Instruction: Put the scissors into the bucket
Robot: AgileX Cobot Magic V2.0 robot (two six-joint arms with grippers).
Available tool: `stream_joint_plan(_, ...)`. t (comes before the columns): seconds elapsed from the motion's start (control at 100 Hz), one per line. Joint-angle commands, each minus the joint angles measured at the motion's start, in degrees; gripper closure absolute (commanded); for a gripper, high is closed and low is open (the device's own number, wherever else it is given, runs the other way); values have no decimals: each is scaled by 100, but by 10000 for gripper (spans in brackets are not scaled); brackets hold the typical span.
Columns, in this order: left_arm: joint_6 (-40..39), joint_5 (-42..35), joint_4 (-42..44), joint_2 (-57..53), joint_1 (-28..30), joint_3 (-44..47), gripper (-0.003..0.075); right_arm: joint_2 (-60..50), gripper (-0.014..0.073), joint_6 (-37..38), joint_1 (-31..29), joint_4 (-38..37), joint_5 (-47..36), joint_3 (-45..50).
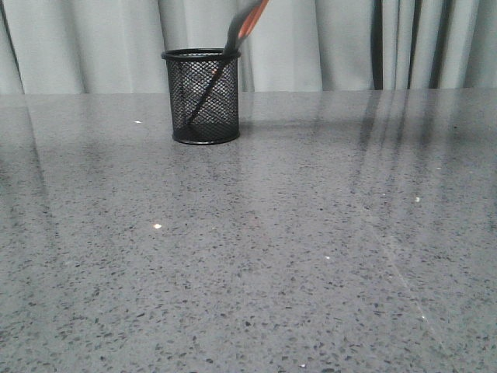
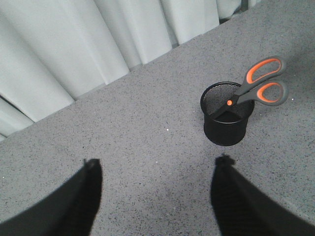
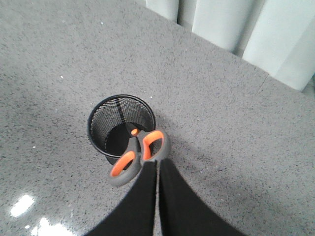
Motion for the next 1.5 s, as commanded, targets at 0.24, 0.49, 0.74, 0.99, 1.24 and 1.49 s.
stream_joint_plan(0.24,45,-390,-338,-116,13,-164,740,-1965,645,8,-22,41,-2050,2154)
stream_joint_plan(0.49,182,-2036,-692,-896,13,1342,740,-3864,645,24,-22,41,-4460,5270)
stream_joint_plan(0.74,778,-4835,-970,-2611,13,4621,740,-5613,645,51,-22,81,-5906,7790)
stream_joint_plan(0.99,800,-6376,-1066,-4386,13,7415,739,-7162,645,51,-22,104,-6564,9591)
stream_joint_plan(1.24,800,-6673,-1384,-5980,13,8823,739,-8323,645,51,-22,317,-7038,10833)
stream_joint_plan(1.49,787,-6604,-1433,-6349,13,9067,740,-8443,647,51,-22,317,-7001,11033)
